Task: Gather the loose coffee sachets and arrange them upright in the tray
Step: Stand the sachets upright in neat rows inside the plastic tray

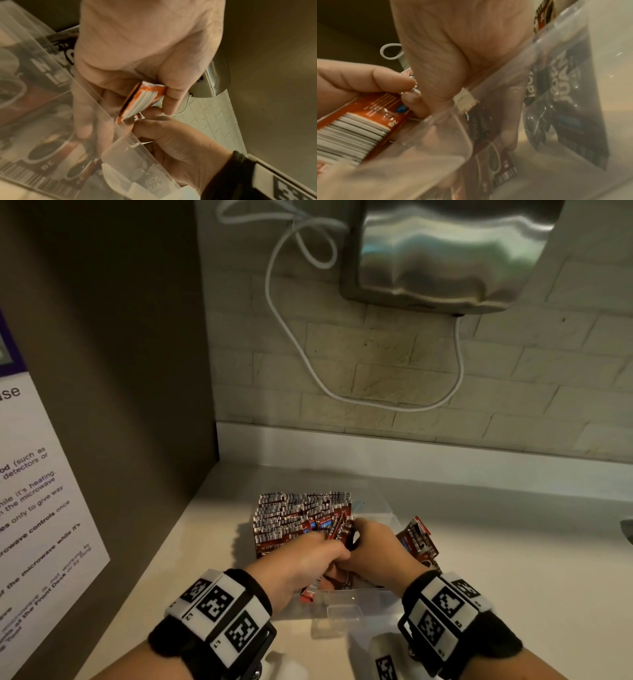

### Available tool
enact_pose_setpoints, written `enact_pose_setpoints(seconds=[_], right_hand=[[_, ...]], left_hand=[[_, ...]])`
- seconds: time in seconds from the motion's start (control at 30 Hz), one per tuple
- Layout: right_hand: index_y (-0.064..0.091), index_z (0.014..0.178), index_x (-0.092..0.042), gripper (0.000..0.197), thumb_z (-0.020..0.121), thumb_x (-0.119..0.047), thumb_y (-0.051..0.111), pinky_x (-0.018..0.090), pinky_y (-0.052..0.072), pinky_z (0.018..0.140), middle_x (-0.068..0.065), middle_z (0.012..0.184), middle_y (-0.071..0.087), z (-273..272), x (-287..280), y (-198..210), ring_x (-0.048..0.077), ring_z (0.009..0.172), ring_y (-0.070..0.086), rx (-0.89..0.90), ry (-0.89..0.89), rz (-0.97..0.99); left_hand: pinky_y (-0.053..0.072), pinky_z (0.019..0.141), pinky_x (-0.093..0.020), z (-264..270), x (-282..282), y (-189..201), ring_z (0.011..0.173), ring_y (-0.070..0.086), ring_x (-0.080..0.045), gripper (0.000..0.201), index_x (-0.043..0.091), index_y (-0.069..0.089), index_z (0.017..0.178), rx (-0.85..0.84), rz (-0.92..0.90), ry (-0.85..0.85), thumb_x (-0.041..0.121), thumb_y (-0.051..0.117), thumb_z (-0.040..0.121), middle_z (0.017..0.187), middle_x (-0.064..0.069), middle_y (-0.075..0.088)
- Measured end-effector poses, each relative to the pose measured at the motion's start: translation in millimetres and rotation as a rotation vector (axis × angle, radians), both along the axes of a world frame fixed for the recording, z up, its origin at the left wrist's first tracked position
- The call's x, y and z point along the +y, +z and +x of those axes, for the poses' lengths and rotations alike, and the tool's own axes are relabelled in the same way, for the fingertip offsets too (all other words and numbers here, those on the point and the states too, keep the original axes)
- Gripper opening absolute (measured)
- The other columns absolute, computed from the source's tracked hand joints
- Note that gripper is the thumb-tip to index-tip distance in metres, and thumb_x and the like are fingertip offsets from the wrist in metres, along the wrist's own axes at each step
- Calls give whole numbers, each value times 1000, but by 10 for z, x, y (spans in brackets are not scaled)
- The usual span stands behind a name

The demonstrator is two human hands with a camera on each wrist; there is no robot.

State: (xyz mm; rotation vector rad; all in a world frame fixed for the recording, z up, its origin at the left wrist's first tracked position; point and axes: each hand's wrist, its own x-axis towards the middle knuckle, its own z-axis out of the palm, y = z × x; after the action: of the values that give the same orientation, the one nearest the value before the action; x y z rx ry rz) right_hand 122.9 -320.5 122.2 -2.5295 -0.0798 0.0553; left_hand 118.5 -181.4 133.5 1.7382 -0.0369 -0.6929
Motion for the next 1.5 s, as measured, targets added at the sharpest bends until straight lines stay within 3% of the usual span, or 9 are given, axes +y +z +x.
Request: enact_pose_setpoints(seconds=[0.17,0.37,0.5,0.6,0.83,0.97,1.13,1.23,1.5], right_hand=[[57,106,-16,23,84,-20,65,14,45,62,0,99,68,49,-35,-152,11,78,59,-27,-118,30],[37,99,-11,37,84,-18,70,12,35,42,-5,72,54,46,-41,-170,5,56,52,-82,-220,152],[45,95,-13,26,86,-21,67,9,37,45,-10,72,49,56,-58,-171,1,60,49,-85,-225,81],[53,91,-14,14,86,-16,65,24,53,57,-5,76,56,58,-56,-174,14,68,61,-64,-241,112],[60,87,-22,29,86,6,59,15,47,44,-4,82,64,-8,-98,-156,1,53,59,-65,-149,378],[63,90,-14,21,83,5,66,27,53,58,0,86,64,-2,-110,-175,14,72,60,-90,-132,461],[68,89,-27,33,83,5,66,6,45,69,-11,83,62,-23,-73,-135,-11,72,58,-92,-21,471],[73,104,-26,32,83,-2,68,28,52,89,-5,103,68,23,-81,-215,5,93,64,-98,-30,389],[44,104,-14,38,79,-10,72,16,39,50,-5,81,58,94,-77,-183,6,65,54,-117,-233,181]], left_hand=[[47,73,-33,-4,24,-22,72,56,-19,8,14,60,91,11,-24,8,19,53,91,82,-5,58],[47,79,-37,-16,28,-16,83,58,-22,7,17,60,91,13,9,18,22,54,92,85,-4,60],[48,82,-39,-26,17,4,83,55,-23,7,17,59,90,20,-1,16,20,53,92,87,-6,58],[47,80,-39,-25,17,7,83,53,-24,8,15,59,89,29,-10,18,19,53,92,90,-8,57],[42,74,-34,-35,9,18,85,57,-24,8,15,58,90,18,4,8,19,52,94,91,-9,62],[43,61,-24,-36,7,14,75,55,-18,9,15,56,88,-10,-8,-18,16,50,95,88,-8,60],[39,56,-21,-43,12,10,69,49,-14,11,16,56,85,-19,-31,-25,13,49,94,83,-5,54],[42,60,-25,-51,18,18,72,49,-16,12,14,55,83,-10,-39,-29,11,50,93,80,-5,52],[40,67,-26,6,15,-5,70,52,-15,18,16,59,74,-68,127,-145,19,55,91,77,-3,60]])
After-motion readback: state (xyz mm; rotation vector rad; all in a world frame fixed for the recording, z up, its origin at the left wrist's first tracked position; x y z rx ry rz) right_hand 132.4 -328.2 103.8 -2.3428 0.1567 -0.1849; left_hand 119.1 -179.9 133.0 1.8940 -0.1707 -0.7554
